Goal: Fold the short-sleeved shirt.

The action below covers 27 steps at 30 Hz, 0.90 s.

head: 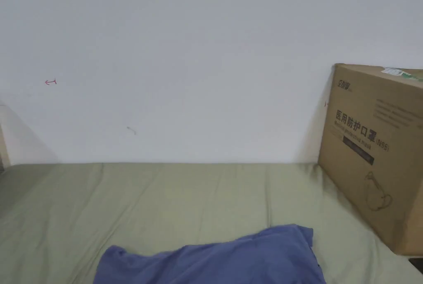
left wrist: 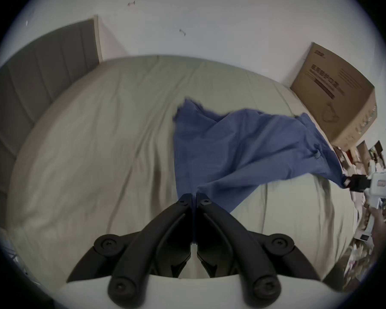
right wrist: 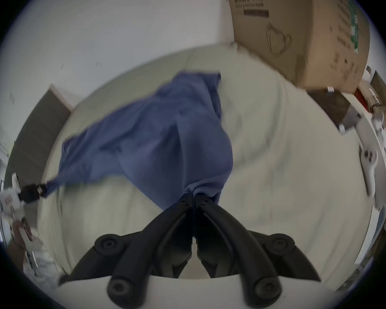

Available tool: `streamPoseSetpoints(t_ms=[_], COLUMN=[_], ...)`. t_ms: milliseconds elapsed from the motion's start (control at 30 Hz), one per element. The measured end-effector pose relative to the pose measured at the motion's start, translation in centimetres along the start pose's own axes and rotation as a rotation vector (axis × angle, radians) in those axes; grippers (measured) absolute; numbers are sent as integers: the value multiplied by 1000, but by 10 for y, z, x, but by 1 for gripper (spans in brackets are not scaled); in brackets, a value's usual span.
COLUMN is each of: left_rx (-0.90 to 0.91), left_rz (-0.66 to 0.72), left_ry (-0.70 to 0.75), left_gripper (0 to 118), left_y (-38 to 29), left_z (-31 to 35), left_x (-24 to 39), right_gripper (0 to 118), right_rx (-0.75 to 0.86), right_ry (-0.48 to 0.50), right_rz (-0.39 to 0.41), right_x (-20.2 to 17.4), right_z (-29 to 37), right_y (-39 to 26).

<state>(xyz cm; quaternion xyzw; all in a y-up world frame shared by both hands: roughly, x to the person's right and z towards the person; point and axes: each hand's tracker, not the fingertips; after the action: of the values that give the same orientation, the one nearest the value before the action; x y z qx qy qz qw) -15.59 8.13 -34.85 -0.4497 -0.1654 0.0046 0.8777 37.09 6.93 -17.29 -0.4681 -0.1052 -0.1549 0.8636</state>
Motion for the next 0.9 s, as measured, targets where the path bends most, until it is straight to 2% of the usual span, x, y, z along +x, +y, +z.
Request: streamPoseSetpoints(t_ms=[67,133,267,333,400,633,767,900], left_rx=[-24,-41,-60,-71,-77,-124,-166,-182], left_rz=[-15,-30,-30,-40,-105,-118,-160,-186], left_ry=[-11,-17,-15,-22,-20,2,7,10], left_gripper=[2,2,2,2,2,2,2,2], left_y=[-32,-59,-109,-128,-146,-173,-177,-171], left_z=[23,46,82,95,107,114,106,105], left_x=[-8,-17,-31,-34,-27,-26,-23,-19], right_gripper=[0,0,0,0,0,0,0,1], right_rx=[-28,-39,-92,-116,-126,-261,-287,-303], right_ry=[0,8,-14,3,2,-65,-92,-109], right_rz=[78,123,159,141,140,131,189,210], right_x=[9,15,35,43,46,48,35,31], right_z=[24,51,84,96,106,115,107,100], right_y=[-37,-71,-123,-143,-159,-180,-178,-172])
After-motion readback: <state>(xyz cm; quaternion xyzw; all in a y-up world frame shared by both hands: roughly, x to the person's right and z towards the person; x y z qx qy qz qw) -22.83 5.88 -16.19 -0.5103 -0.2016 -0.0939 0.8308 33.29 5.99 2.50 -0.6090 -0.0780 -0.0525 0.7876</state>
